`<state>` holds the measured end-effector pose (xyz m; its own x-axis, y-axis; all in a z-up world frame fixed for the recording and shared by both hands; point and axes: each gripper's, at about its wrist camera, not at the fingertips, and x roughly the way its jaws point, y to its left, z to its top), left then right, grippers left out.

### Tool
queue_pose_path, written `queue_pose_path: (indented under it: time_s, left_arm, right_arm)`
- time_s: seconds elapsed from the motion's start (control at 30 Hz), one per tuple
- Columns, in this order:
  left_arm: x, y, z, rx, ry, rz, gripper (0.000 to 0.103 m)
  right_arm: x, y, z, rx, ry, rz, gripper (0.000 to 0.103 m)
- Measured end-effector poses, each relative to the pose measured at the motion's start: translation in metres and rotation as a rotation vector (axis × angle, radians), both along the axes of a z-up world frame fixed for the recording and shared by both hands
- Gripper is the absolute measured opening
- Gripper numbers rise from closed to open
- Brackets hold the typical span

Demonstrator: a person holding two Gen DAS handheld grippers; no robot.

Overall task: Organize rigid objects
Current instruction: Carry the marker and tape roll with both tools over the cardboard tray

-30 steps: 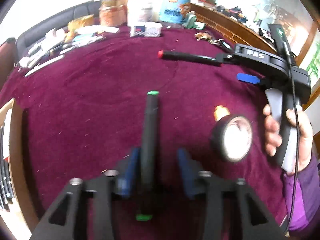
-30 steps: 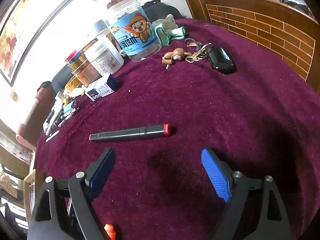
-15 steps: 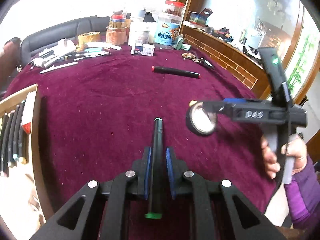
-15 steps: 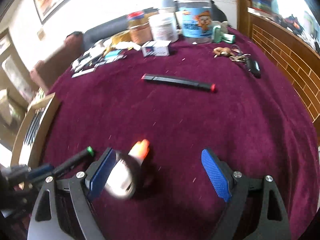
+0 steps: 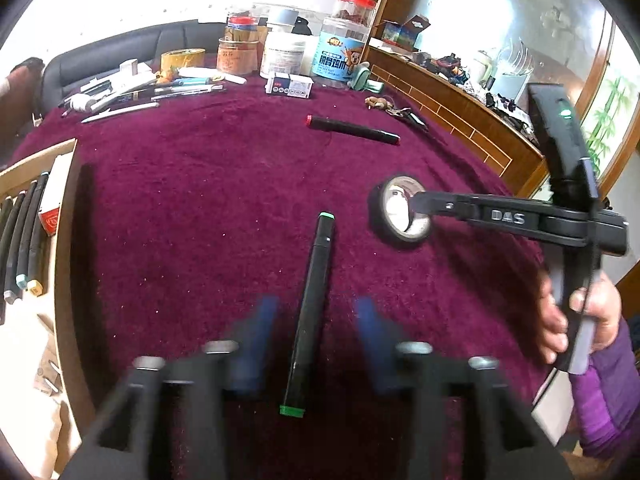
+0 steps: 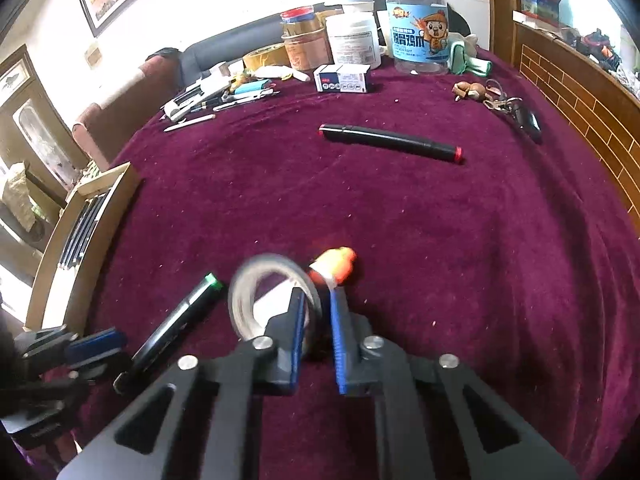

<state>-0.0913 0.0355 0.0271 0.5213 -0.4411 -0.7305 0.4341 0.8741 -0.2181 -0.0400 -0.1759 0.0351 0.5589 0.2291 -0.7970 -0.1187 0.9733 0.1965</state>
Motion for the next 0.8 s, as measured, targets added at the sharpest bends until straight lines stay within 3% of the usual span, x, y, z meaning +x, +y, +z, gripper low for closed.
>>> queue_pose_path:
  time_s: [0.2, 0.27, 0.33, 0.37, 0.53, 0.8]
  left_arm:
    - [0.011, -0.013, -0.009, 0.043, -0.010, -0.006, 0.074]
    - [0.017, -0.025, -0.021, 0.083, 0.020, -0.036, 0.070]
    - [0.014, -0.035, -0.019, 0.114, -0.007, -0.058, 0.043]
    - [0.014, -0.034, -0.019, 0.098, 0.009, -0.070, 0.014]
    - [0.012, -0.014, -0.018, 0.001, 0.050, -0.040, 0.015]
    - [-0.015, 0.044, 0.025, -0.166, -0.026, 0.056, 0.015]
  right_arm:
    - [-0.017, 0.001, 0.014, -0.006, -0.068, 0.020, 0.012]
    - [-0.019, 0.000, 0.015, -0.020, -0.078, 0.006, 0.012]
    - [-0.018, -0.002, 0.013, -0.016, -0.067, -0.004, 0.012]
    - [-0.018, -0.002, 0.013, -0.012, -0.065, -0.002, 0.012]
    - [-0.026, 0.000, 0.013, 0.000, -0.070, 0.012, 0.011]
    - [-0.040, 0.015, 0.031, 0.050, -0.099, 0.071, 0.011]
